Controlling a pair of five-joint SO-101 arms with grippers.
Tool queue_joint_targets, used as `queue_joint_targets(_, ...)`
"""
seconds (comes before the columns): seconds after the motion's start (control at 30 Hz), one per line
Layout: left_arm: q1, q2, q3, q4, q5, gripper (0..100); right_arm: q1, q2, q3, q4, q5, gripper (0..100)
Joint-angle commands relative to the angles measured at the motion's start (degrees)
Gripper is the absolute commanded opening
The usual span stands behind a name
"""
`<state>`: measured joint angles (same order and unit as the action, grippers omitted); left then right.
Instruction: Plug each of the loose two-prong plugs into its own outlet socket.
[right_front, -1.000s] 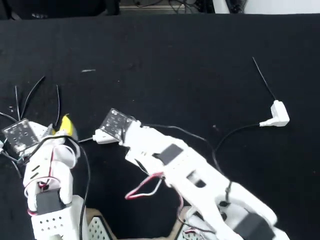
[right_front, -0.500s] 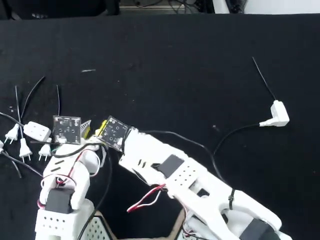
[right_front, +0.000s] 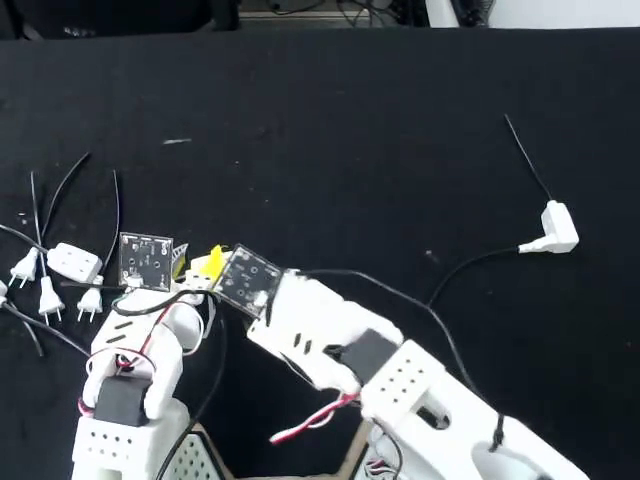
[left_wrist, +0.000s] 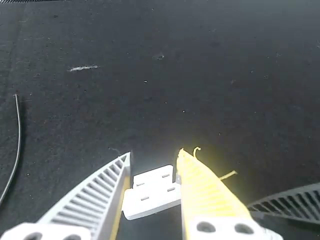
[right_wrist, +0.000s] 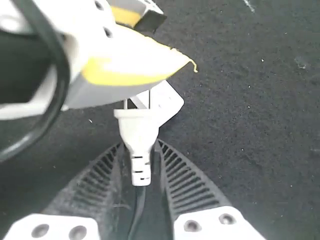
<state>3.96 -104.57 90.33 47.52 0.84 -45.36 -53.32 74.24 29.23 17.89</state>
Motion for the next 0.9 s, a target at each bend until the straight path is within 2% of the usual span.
queue_joint_targets(0.0, 0.4, 0.09, -0.48, -0.44, -0.44, 15, -0.79, -5.49, 0.04, 0.18, -4.04, 1.1)
queue_joint_targets(0.37, 0.4, 0.09, -0.48, -0.44, -0.44, 15, -0.79, -11.47, 2.51, 0.18, -5.71, 1.1)
queue_joint_targets(0.73, 0.4, 0.09, -0.4, -0.44, -0.44, 15, -0.79, -11.21, 3.38, 0.44, -5.1, 1.1)
queue_joint_targets(0.87, 0.4, 0.09, 0.57, -0.62, -0.44, 15, -0.79, -11.21, 2.51, 4.04, -5.71, 1.1)
